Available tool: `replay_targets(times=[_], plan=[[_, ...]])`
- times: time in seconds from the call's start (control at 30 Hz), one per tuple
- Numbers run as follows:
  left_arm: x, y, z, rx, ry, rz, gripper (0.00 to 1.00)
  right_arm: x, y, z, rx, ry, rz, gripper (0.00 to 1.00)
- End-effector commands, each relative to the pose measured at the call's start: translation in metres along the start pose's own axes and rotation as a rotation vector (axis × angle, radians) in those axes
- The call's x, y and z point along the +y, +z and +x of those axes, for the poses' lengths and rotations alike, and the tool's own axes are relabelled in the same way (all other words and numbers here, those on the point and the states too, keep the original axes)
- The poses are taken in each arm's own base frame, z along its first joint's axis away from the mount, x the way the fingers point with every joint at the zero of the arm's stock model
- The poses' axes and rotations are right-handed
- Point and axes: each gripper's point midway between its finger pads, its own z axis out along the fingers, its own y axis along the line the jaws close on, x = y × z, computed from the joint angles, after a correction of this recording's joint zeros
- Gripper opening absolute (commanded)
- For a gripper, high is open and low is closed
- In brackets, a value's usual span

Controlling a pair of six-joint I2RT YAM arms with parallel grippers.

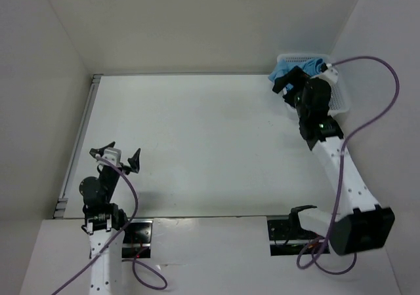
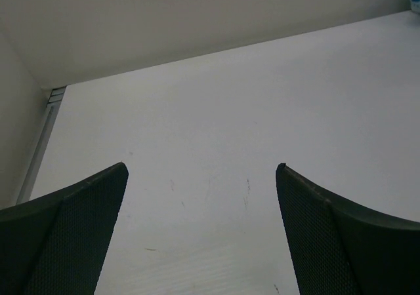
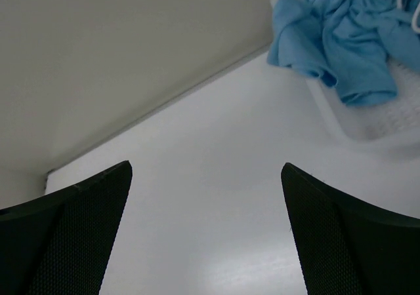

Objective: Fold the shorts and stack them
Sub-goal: Grab the shorts from the pile

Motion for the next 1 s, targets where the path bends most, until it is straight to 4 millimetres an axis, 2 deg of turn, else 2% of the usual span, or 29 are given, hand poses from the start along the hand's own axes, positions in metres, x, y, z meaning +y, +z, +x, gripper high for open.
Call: replay_targets(times=[0.0, 0.03, 0.07, 0.1, 0.13, 0.17, 0.2, 0.23, 0.27, 0.3, 0.33, 0.37, 0.4, 0.43, 0.47, 0.5, 0.53, 0.57, 0.6, 0.63, 0.67, 0.7, 0.73, 0.77, 0.8, 0.83, 0.9, 0.93, 0.97], plan=[[0.031, 0.016, -0.061, -0.056, 0.026, -0.120, 1.00, -0.016, 0.024, -0.029, -0.088, -0.082, 0.176, 0.99], [0.034, 0.022, -0.064, -0.012, 0.010, -0.117, 1.00, -0.012, 0.029, -0.048, -0.160, -0.115, 0.178, 0.99], [0.036, 0.028, -0.055, 0.079, -0.025, -0.110, 1.00, -0.017, 0.041, -0.049, -0.174, -0.151, 0.217, 0.99], [0.045, 0.051, -0.065, 0.158, -0.057, -0.092, 1.00, -0.025, 0.047, -0.059, -0.208, -0.199, 0.278, 0.99], [0.044, 0.063, -0.064, 0.217, -0.085, -0.054, 1.00, -0.018, 0.050, -0.081, -0.238, -0.295, 0.293, 0.99], [0.044, 0.070, -0.053, 0.324, -0.133, -0.028, 1.00, -0.026, 0.079, -0.065, -0.180, -0.370, 0.334, 0.99], [0.046, 0.089, -0.018, 0.478, -0.204, 0.005, 1.00, -0.017, 0.087, -0.094, -0.228, -0.374, 0.348, 0.99], [0.046, 0.107, -0.043, 0.497, -0.230, 0.059, 1.00, -0.035, 0.117, -0.076, -0.162, -0.402, 0.399, 0.99], [0.045, 0.123, -0.019, 0.585, -0.276, 0.091, 1.00, -0.040, 0.129, -0.104, -0.199, -0.376, 0.392, 0.99], [0.047, 0.131, -0.021, 0.590, -0.281, 0.100, 1.00, -0.043, 0.143, -0.104, -0.165, -0.390, 0.349, 0.99], [0.039, 0.144, -0.030, 0.575, -0.268, 0.133, 1.00, -0.038, 0.163, -0.091, -0.092, -0.378, 0.243, 0.99], [0.036, 0.151, -0.029, 0.583, -0.258, 0.134, 1.00, -0.059, 0.191, -0.070, -0.025, -0.363, 0.257, 0.99], [0.029, 0.159, -0.014, 0.632, -0.260, 0.139, 1.00, -0.066, 0.201, -0.093, -0.049, -0.335, 0.253, 0.99], [0.017, 0.162, -0.004, 0.689, -0.242, 0.138, 1.00, -0.072, 0.212, -0.088, -0.015, -0.320, 0.243, 0.99], [0.009, 0.167, 0.014, 0.753, -0.246, 0.148, 1.00, -0.087, 0.231, -0.073, 0.040, -0.310, 0.269, 0.99], [0.005, 0.176, 0.010, 0.756, -0.233, 0.152, 1.00, -0.097, 0.238, -0.067, 0.060, -0.308, 0.278, 0.99], [-0.005, 0.178, 0.015, 0.782, -0.220, 0.164, 1.00, -0.098, 0.245, -0.054, 0.096, -0.306, 0.250, 0.99], [-0.013, 0.177, 0.027, 0.817, -0.224, 0.180, 1.00, -0.103, 0.252, -0.055, 0.082, -0.272, 0.239, 0.98], [-0.019, 0.177, 0.026, 0.817, -0.220, 0.194, 1.00, -0.116, 0.262, -0.043, 0.101, -0.239, 0.248, 0.94], [-0.030, 0.178, 0.031, 0.830, -0.215, 0.219, 1.00, -0.138, 0.265, -0.042, 0.104, -0.197, 0.285, 0.84], [-0.037, 0.178, 0.034, 0.839, -0.219, 0.242, 1.00, -0.141, 0.270, -0.055, 0.070, -0.126, 0.302, 0.81], [-0.041, 0.178, 0.033, 0.839, -0.216, 0.251, 1.00, -0.162, 0.280, -0.044, 0.086, -0.098, 0.343, 0.79], [-0.047, 0.178, 0.036, 0.847, -0.221, 0.273, 1.00, -0.164, 0.284, -0.066, 0.028, -0.088, 0.369, 0.79], [-0.050, 0.177, 0.040, 0.856, -0.230, 0.287, 1.00, -0.185, 0.293, -0.047, 0.067, -0.093, 0.427, 0.79], [-0.050, 0.177, 0.040, 0.856, -0.230, 0.287, 1.00, -0.191, 0.297, -0.048, 0.066, -0.119, 0.453, 0.79], [-0.050, 0.180, 0.041, 0.856, -0.230, 0.287, 1.00, -0.184, 0.299, -0.073, 0.007, -0.140, 0.457, 0.79], [-0.050, 0.180, 0.045, 0.865, -0.232, 0.288, 1.00, -0.204, 0.309, -0.057, 0.034, -0.172, 0.507, 0.81], [-0.049, 0.180, 0.050, 0.879, -0.230, 0.280, 1.00, -0.213, 0.306, -0.066, 0.005, -0.173, 0.545, 0.82], [-0.047, 0.183, 0.048, 0.872, -0.224, 0.271, 1.00, -0.222, 0.308, -0.059, 0.011, -0.176, 0.569, 0.84]])
